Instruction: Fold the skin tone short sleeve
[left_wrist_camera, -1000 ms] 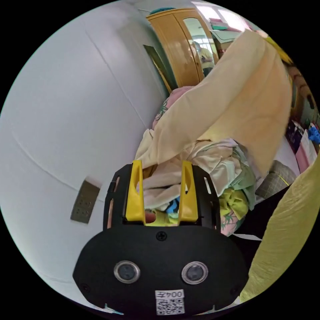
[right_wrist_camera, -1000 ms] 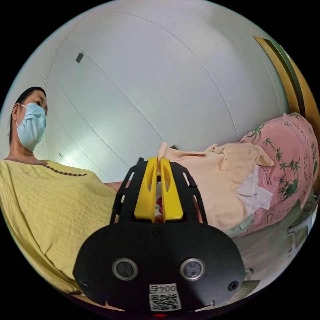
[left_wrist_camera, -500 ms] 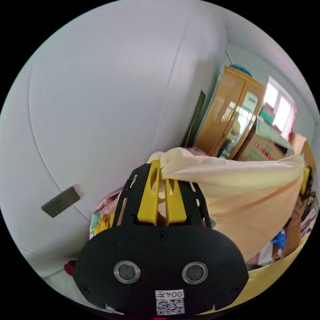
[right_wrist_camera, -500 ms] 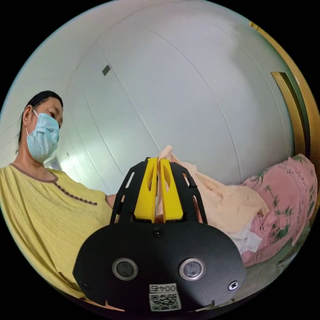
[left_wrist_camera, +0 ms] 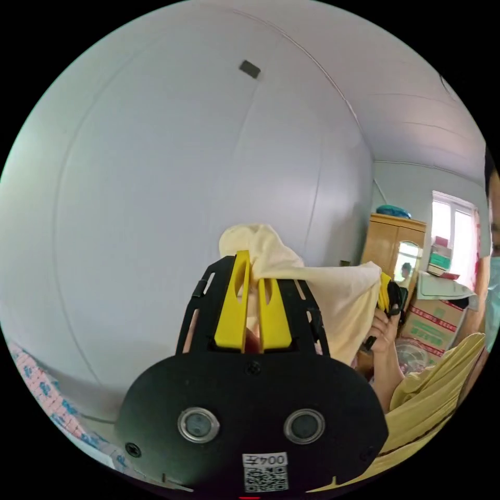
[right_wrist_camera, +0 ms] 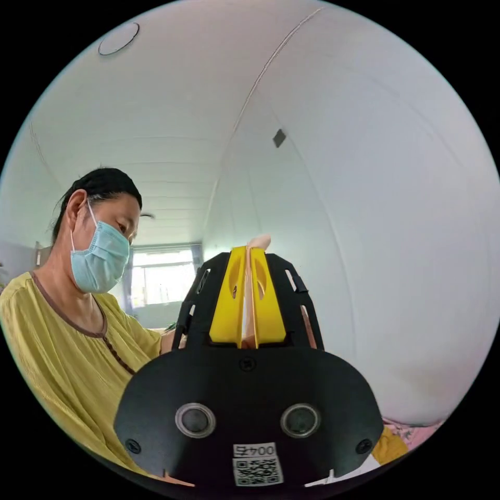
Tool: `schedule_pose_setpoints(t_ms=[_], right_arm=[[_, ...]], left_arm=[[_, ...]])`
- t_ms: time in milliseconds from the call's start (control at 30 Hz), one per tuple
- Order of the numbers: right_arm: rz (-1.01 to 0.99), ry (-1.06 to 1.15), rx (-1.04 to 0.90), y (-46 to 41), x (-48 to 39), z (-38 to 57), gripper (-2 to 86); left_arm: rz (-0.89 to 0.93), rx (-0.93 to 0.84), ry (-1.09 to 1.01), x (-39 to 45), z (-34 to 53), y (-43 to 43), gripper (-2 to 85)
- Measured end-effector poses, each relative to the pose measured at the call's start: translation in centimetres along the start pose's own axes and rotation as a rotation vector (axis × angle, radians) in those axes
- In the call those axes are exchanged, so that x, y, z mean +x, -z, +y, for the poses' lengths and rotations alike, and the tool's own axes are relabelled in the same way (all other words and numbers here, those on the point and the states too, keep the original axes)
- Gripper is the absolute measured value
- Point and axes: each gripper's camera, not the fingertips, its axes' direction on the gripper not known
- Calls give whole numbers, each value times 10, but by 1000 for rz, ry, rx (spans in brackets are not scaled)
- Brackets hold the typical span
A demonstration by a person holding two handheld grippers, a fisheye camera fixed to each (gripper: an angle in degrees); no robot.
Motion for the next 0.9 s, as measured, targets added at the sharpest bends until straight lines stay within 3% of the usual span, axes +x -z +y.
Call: schedule_pose_setpoints(t_ms=[267,433,633,900], right_arm=[[-488,-182,-140,-219,-36,46,-6],[-729,-303,-388,-384,-122,107,2],[-922,-223,-648,-537,-286,164,20],[-1111,-154,-725,-680,-488,206,96]], left_arm=[[-417,107,47,-35,10,278,-3],[-604,174,176,-67,36,464,-3],[-665,204,263,-94,56,653,-3],[-537,254,227,-120,66,879,-3]])
